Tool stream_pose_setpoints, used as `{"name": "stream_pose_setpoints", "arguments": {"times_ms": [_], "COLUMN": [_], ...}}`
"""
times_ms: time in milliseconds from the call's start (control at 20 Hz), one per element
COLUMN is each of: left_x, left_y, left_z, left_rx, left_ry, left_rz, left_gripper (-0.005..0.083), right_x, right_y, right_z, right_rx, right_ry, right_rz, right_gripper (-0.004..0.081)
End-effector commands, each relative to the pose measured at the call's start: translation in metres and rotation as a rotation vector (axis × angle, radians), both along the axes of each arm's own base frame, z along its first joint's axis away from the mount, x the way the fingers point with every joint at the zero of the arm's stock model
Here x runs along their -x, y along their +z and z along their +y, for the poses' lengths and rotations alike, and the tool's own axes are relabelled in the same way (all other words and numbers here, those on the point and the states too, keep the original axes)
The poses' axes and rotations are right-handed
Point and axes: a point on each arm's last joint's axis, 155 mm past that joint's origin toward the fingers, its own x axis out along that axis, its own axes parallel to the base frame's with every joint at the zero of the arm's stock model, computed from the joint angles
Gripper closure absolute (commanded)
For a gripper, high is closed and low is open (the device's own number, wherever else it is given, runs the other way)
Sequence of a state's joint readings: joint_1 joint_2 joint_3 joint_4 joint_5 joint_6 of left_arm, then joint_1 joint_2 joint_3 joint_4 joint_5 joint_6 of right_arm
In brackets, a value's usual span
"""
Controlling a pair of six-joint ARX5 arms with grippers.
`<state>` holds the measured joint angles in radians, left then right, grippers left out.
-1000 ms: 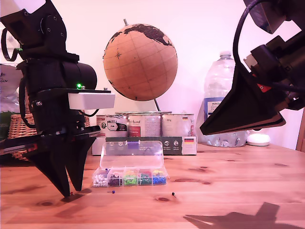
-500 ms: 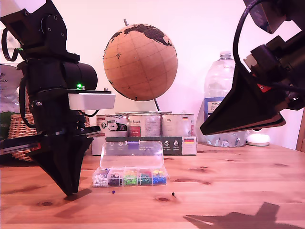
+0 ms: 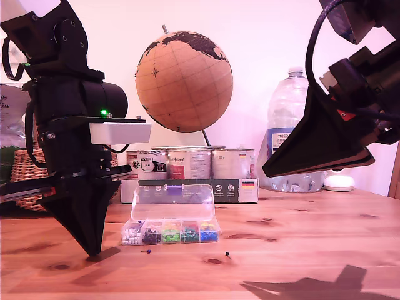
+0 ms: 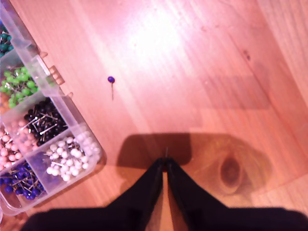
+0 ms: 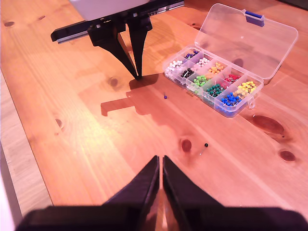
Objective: Sort the loose pins on the table into their correct compartments
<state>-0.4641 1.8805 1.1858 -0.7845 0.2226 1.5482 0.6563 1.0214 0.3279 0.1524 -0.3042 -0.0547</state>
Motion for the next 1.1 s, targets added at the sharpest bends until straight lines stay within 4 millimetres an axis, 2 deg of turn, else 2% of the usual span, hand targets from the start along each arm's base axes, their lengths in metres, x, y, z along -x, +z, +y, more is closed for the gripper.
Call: {"name": "stream_pose_setpoints", "arguments": {"times_ms": [0,250,750,1050], "left_x": [0.004,0.002,-0.004,-0.006], "left_y": [-0.011,-0.008,0.022,0.037], "left_z": [0.002,0.005,0.001,-0.013], "left_rx": [-0.019,-0.033,0.008,0.037], "left_ry": [-0.008,-0.006,-0.004,-0.035], "left_rz": [0.028,0.011,-0.062,-0.115], "left_gripper": [0.0773,0.0773,0.0773,0.0773], "right_x": [-0.002,-0.002,-0.002,-0.002], "right_y": [0.005,0.005,0.005,0.005], "right_z": [0.004,0.004,0.004,0.004], "right_rx": [-0.004,-0.004,-0.004,-0.004], "right_ry": [0.008,0.008,0.008,0.007], "right_rz": [-0.014,-0.014,-0.014,-0.013], "right_gripper": [0.0782,0.0782,0.0782,0.0782]}}
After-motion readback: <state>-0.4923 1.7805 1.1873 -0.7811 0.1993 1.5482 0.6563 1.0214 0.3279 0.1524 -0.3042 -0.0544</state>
